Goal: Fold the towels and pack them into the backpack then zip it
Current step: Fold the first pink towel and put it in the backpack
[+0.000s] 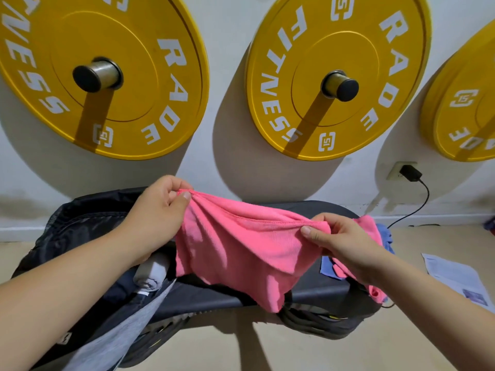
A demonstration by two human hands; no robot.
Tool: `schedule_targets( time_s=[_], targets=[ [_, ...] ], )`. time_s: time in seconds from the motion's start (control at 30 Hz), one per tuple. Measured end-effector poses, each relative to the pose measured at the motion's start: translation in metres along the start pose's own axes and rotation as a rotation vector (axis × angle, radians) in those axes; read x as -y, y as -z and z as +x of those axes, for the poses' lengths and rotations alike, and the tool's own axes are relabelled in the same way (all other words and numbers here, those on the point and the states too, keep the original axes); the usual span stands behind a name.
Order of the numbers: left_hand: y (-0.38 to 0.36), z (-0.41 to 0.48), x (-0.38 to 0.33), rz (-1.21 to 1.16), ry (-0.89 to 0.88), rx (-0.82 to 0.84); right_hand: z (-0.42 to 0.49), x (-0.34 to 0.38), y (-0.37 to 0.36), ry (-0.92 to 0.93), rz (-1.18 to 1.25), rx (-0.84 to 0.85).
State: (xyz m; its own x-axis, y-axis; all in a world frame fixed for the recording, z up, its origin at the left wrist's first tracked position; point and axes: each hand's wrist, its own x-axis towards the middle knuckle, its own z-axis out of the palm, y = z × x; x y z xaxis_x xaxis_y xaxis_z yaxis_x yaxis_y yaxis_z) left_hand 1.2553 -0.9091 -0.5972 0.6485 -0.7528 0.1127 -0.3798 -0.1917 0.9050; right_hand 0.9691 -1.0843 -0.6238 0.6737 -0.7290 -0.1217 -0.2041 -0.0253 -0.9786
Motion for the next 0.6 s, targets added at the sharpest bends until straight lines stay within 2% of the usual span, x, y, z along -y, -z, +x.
schedule_targets(
  time_s=[0.13, 0.4, 0.6],
  targets=[
    [0.002, -0.002, 0.014, -0.025, 0.073, 0.001, -0.004, 0.012, 0.001, 0.129, 0.113, -0.041],
    [0.004, 0.0, 0.022, -0.063, 0.174, 0.026, -0.013, 0.041, 0.005, 0.335, -0.025, -0.134],
    [0.001, 0.001, 0.023, -0.114, 0.2, 0.04, -0.017, 0.046, 0.008, 0.366, -0.144, -0.13]
  ],
)
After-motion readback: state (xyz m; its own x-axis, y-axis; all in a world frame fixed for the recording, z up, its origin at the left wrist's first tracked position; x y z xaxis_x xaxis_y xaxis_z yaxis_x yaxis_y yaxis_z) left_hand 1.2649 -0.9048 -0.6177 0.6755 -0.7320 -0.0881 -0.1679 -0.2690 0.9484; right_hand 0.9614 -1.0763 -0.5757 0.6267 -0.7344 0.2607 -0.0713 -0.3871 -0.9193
